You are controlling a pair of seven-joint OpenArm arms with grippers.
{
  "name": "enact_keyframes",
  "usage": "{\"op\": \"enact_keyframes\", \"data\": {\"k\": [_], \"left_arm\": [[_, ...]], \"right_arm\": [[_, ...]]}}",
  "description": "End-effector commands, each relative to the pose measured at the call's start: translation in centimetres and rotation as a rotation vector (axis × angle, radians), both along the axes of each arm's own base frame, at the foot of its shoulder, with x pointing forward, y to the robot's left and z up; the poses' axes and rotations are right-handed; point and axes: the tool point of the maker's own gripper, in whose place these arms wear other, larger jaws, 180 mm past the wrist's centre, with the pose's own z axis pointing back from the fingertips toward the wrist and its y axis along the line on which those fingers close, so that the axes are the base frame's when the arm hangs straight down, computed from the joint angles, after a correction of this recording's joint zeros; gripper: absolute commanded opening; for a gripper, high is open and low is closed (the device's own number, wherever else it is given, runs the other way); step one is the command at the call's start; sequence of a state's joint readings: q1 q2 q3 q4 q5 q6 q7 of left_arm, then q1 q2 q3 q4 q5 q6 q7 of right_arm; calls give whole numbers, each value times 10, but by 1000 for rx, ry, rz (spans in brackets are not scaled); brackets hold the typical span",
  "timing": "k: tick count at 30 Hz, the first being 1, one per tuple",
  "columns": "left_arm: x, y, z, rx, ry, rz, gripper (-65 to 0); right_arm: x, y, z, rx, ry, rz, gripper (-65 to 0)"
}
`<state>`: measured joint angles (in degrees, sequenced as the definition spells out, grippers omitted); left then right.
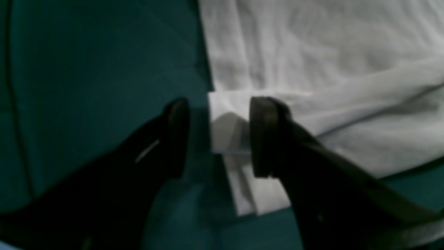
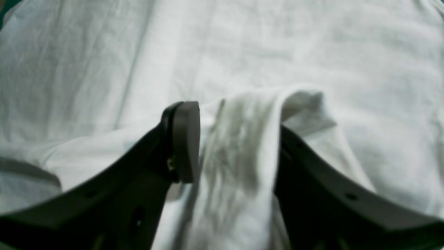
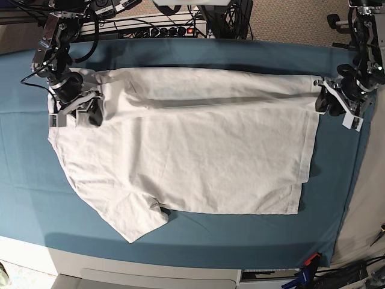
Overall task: Fold the T-shirt properly
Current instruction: 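Fold the held edge over onto the shirt body and open both grippers, then grasp the folded edge again with both grippers and fold it further inward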
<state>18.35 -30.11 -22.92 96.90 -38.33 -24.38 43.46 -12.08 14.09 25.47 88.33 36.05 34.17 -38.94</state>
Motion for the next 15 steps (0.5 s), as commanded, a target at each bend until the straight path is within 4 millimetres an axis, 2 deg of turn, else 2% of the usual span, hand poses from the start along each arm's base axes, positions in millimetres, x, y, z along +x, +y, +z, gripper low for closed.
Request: {"op": "enact_keyframes", "data": {"k": [1,6,9,13,15], "left_arm": [[7,8,12,27,-35,-6,-358],[2,22,12,60,-1,18,-358],[0,34,17,67,-5,40,-358],[-2,51,30,63,-34,75,-358],[-2,59,38,43,-55,101,-358]], "right_arm": [[8,-14,20,-13,-69,-28,-417],[-7,-62,53,-16,-109,-161,-409],[-29,-93,71,-19,-132,-261,-354],[-73,-124,67,1,-81,-387,-327],[-95,-127,58,32,-48,-429,-327]]}}
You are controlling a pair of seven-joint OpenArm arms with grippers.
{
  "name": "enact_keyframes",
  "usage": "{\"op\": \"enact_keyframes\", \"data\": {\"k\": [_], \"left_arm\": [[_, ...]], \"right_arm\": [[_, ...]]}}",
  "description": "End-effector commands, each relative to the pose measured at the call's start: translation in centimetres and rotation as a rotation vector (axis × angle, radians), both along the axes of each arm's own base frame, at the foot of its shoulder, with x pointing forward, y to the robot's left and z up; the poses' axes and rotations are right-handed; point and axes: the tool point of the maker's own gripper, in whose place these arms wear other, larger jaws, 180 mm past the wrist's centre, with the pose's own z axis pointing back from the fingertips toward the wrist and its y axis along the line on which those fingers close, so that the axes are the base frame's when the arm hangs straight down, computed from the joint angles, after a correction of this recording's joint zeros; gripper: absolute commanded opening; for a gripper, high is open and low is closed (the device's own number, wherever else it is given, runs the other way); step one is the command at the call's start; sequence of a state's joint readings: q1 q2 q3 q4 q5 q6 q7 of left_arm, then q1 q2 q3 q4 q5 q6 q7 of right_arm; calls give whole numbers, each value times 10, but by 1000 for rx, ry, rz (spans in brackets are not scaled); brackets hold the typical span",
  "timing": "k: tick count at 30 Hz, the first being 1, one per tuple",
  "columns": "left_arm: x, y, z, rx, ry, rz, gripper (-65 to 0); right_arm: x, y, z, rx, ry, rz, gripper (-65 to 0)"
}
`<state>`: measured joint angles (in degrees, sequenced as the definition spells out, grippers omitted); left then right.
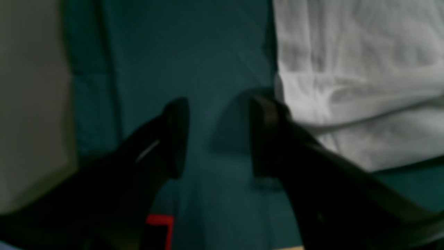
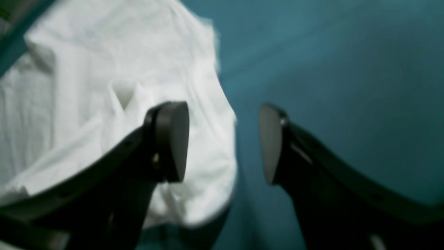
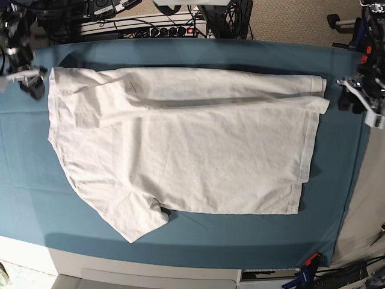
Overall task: Fold the T-shirt properly
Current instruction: 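Grasp the folded edge again with both grippers and fold it further inward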
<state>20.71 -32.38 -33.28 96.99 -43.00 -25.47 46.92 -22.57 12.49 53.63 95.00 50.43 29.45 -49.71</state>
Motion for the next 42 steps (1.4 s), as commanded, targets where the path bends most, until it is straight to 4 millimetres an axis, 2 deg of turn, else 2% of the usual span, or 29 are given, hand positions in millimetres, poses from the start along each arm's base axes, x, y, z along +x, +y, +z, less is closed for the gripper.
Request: {"op": "enact_keyframes", "data": {"k": [1,5,10,18,23,25,27,30,32,34,42], "left_arm": [[7,8,17,13,-48,4,-358],[3,10,25,-14,-74,-11,-358],[0,7,25,-31,-72,-16,-358],[1,7,25,-31,-73,-15,-358],[0,7,25,-30,-72,-16,-358],[0,7,24,-30,-65,-16,-358],[-1,7,23,-29,-60,-17,-358],[-4,2,21,-64,-35,-18,-358],[-9,-2,18,-115,-2,-5,-358],[-16,-4,14,-146,26,10,-358],[-38,-2,-9,-262,117,98,-358]], "right_arm": [[-3,0,9,-1,-31,4,-327],[-33,24,-15,127,-12,-32,-327],[-44,46,-29,226,-24,-64,-327],[-26,69,-37,246,-22,1,-327],[-4,70,-33,220,-48,18,-328],[-2,69,-32,213,-56,15,-329],[-2,68,-32,211,-59,13,-382],[-3,68,-32,212,-57,13,-544],[-3,68,-32,212,-56,13,-628],[-3,68,-32,212,-57,13,-650],[-3,68,-32,214,-59,13,-650]]}}
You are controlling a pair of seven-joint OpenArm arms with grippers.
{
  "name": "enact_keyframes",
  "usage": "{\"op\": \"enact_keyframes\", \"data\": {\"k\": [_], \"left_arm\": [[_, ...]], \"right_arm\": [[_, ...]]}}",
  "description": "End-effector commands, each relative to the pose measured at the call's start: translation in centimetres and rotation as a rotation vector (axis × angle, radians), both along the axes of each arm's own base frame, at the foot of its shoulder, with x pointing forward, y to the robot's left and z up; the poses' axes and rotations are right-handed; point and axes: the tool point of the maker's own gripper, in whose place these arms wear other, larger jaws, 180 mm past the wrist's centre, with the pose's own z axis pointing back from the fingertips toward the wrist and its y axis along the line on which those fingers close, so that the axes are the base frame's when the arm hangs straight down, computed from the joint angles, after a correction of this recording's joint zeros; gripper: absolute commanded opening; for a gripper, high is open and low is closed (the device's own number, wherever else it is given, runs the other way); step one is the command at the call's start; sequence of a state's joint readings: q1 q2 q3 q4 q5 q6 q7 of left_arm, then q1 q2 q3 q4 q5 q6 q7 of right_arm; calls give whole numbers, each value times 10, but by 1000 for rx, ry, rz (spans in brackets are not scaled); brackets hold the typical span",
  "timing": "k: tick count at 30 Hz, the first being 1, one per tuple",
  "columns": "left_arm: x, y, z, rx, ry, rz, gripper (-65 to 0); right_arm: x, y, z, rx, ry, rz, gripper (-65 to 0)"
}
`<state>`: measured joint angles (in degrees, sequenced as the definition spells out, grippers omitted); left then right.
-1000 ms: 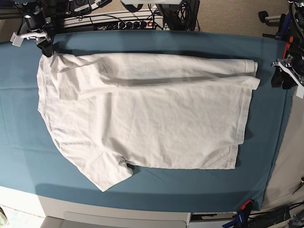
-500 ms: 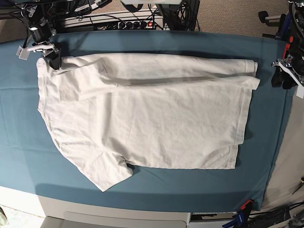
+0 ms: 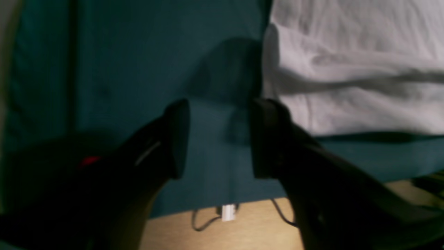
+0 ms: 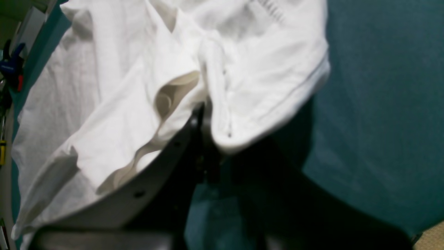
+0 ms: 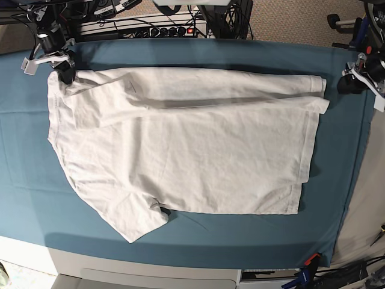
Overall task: Fold the T-shirt properly
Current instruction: 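Grasp the folded edge again with both grippers and fold it further inward, then release the fold and move both grippers to the opposite long edge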
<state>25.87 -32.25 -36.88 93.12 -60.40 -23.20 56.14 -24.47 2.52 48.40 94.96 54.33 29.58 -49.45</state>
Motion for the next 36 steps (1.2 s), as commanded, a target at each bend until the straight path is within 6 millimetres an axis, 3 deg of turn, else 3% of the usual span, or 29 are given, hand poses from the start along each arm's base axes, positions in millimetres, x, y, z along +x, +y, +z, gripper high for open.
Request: {"op": "enact_keyframes", "data": {"k": [1,6,15,21,22,25,26,36], "left_arm": [[4,2,9,-13,-29,-7,-358],[-2,-5,-3,-85,0,-8,-358],[-1,-50,-16,-174,24,-122,-358],[-1,-69,-20,-212,14,-150,-364],[-2,-69,-20,-213,14,-150,-395],[-1,-68,-20,-211,11,-148,-618],[-1,-68,-20,-211,11,-149,-650],[-28,-63,-27,-221,74,-133,-650]], "right_arm": [[5,-5,13,-21,-49,-3,-650],[5,-5,13,-20,-49,-3,-650],[5,-5,13,-21,-48,-3,-650],[5,-5,13,-21,-48,-3,-650],[5,-5,13,-21,-48,-3,-650],[5,-5,13,-21,-48,-2,-650],[5,-5,13,-21,-47,-2,-650],[-22,-3,3,2,24,13,-650]]}}
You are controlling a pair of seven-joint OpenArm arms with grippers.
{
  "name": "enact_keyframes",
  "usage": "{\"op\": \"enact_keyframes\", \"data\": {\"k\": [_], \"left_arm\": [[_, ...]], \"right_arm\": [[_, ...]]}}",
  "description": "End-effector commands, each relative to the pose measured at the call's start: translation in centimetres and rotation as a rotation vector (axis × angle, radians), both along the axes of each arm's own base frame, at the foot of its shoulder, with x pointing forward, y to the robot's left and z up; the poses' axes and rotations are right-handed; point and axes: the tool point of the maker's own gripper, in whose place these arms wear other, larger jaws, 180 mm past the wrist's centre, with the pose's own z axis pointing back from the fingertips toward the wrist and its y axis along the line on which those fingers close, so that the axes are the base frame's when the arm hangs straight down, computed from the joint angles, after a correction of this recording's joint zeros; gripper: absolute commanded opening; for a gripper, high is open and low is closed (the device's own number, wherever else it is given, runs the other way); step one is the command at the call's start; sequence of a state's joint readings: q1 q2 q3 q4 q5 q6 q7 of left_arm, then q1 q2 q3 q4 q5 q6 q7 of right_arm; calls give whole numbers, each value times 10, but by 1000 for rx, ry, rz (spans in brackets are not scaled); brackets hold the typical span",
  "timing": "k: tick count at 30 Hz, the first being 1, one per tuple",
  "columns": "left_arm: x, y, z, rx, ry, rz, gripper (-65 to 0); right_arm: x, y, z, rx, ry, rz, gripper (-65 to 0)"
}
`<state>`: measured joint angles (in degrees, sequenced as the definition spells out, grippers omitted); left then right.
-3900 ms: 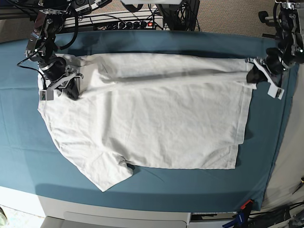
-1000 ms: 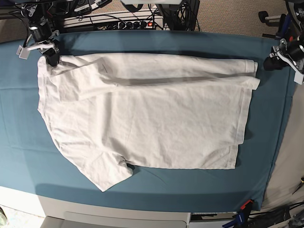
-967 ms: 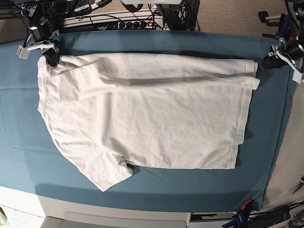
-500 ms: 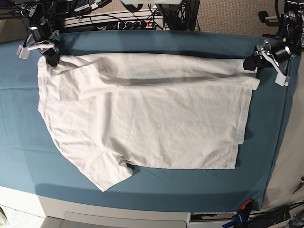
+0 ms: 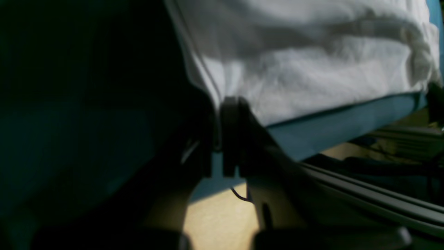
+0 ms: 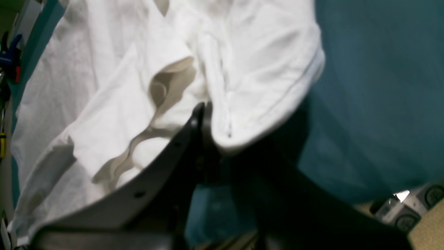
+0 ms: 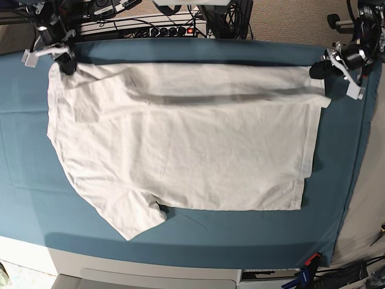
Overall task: Fold the T-shirt properly
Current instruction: 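Release the fold and move both grippers to the opposite long edge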
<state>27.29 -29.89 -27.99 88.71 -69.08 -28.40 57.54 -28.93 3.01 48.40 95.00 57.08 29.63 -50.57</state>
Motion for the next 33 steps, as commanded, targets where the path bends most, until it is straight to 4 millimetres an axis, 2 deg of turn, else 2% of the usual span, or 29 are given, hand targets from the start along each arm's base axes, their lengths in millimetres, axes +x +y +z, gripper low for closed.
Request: {"op": "enact_keyframes", "data": {"k": [1,10,17,21,22,23,25,26,27,30,33], "left_arm": [[-3,9,6,20,0,-11,-650],[-26,35,14,21,11,64,-650],[-29,35,13,22,21,61,-650],[-26,32,18,24,-27,22,-650],[-27,30,19,25,-41,3,-586],[-27,29,19,25,-49,-8,-502],[-26,29,20,31,-58,-11,-359],[-25,31,19,44,-57,-7,-322],[-25,34,17,61,-58,-7,-307],[-26,43,16,104,-54,-3,-306],[-23,59,23,157,-72,16,-307]], "right_arm": [[-1,-5,9,-22,-22,5,-650],[-32,-4,1,-8,46,5,-650],[-44,-2,-2,4,76,10,-650],[-42,-1,0,-5,63,21,-650],[-41,1,2,-13,49,46,-650],[-40,5,4,-22,34,75,-604],[-37,7,7,-33,12,97,-446],[-36,6,8,-37,2,91,-390],[-35,4,10,-42,-10,83,-371],[-35,-4,16,-62,-32,57,-371],[-41,-28,29,-120,-55,2,-371]]}}
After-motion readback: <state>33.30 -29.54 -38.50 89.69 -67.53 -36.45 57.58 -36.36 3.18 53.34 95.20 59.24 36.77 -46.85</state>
